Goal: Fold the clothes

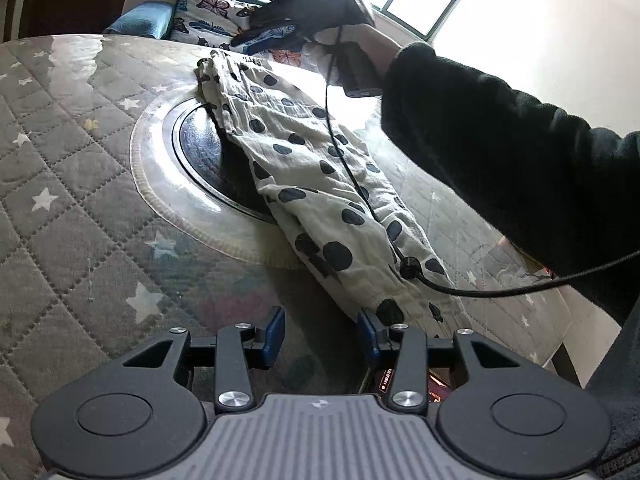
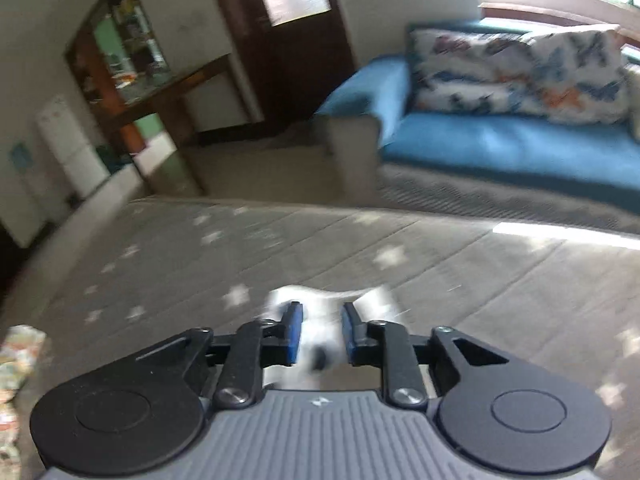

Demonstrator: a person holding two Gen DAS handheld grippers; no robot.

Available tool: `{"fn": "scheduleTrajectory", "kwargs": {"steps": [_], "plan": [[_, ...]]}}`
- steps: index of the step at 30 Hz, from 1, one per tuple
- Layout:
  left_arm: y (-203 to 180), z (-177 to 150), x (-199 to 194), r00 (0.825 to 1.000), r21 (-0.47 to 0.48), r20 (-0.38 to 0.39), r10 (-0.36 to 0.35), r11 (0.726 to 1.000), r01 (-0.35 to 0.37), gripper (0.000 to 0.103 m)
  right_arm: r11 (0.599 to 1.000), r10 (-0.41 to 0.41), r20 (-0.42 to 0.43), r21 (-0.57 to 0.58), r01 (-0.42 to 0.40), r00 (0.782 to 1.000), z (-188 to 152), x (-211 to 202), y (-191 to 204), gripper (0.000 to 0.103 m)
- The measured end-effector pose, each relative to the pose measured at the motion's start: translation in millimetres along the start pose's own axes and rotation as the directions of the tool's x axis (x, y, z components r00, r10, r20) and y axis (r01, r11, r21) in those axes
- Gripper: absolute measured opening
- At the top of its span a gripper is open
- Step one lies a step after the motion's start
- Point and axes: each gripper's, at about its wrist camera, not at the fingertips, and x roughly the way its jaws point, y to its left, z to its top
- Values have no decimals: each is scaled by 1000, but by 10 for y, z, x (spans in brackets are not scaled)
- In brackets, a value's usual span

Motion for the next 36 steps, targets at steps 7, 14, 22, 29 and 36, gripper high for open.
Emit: {"fn": "scheduleTrajectory", "kwargs": {"steps": [7, 14, 22, 29, 36], "plan": [[43, -34, -34, 1000, -22, 5, 15, 1000, -14, 47, 998, -8, -28, -62, 7, 1000, -101, 223, 393, 37], [79, -57, -74, 1000, -28, 24, 6, 1000, -5, 47, 997, -34, -47, -74, 31, 998, -244, 245, 462, 3], [115, -74, -63, 1000, -43, 25, 8, 999, -7, 47, 995, 68, 6, -79, -68, 998, -309, -69, 538, 3], [139, -72, -153, 999, -52, 43, 32, 998, -30, 50, 995, 83, -65, -52, -86, 994, -408, 179, 604, 12], [154, -3, -183, 998, -48, 63, 24, 999, -21, 50, 996, 62, -50, -68, -65, 997, -310, -362, 471, 28]]}}
